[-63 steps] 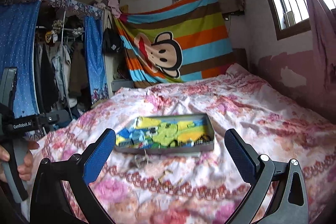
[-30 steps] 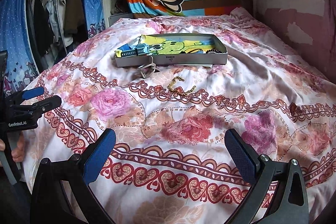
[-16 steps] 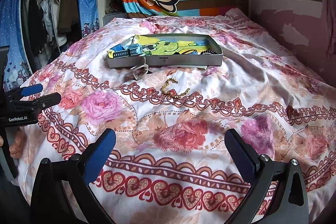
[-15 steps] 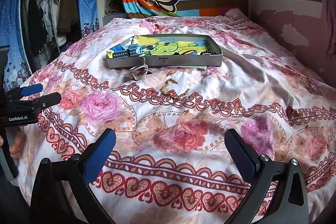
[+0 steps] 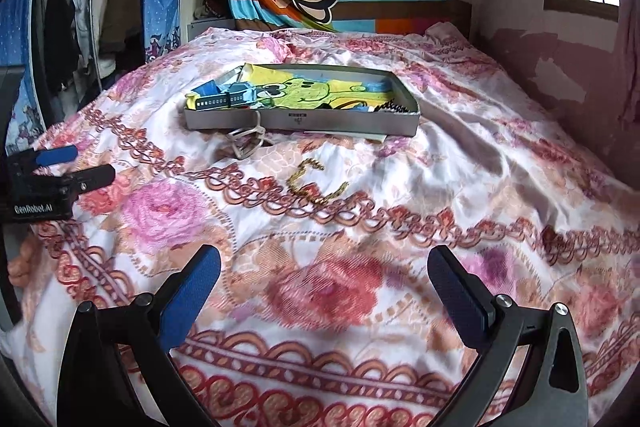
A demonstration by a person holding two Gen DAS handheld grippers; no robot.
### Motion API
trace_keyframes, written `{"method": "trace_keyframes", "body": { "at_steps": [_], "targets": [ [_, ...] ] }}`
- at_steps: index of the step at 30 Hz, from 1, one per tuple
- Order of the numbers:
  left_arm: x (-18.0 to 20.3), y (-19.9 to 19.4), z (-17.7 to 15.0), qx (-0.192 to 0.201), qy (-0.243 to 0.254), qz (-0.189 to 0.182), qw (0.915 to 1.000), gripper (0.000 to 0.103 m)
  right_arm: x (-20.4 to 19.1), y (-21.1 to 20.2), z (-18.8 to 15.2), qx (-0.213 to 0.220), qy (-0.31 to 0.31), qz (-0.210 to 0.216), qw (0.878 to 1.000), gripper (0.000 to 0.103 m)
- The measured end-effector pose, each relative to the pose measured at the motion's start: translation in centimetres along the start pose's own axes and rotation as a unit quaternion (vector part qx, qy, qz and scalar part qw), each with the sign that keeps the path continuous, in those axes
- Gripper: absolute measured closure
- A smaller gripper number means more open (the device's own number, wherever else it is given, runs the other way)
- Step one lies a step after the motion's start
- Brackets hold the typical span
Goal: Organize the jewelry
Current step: 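Move the left tool toward the grey buckle while the right tool approaches the gold chain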
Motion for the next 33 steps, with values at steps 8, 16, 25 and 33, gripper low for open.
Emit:
{"method": "trace_keyframes", "body": {
  "at_steps": [8,16,25,33],
  "targets": [
    [0.2,2.0,1.7,0.001,0.000,-0.001,1.0000,0.000,0.1,1.1,1.1,0.006,-0.026,-0.013,1.000,0.001],
    [0.6,3.9,3.1,0.001,-0.005,-0.010,0.9999,0.000,0.2,2.4,1.8,0.005,-0.041,-0.007,0.999,0.001],
    [1.3,6.1,4.1,-0.012,-0.009,-0.022,0.9996,0.000,1.1,4.6,2.0,-0.015,-0.030,0.005,0.999,0.001],
    [2.1,8.3,4.9,-0.036,-0.020,-0.044,0.9982,0.000,1.9,6.6,1.9,-0.038,-0.008,0.017,0.999,0.001]
  ]
}}
Point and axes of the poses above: each gripper's, at about its wrist camera, not at the fingertips, and y roughly the way its jaws point, x to its right, z to its top, the point moved 3 cm from there along y, roughly the way its jaws point, and after that the axes turned 1 degree about -x, right-handed, at the moved point
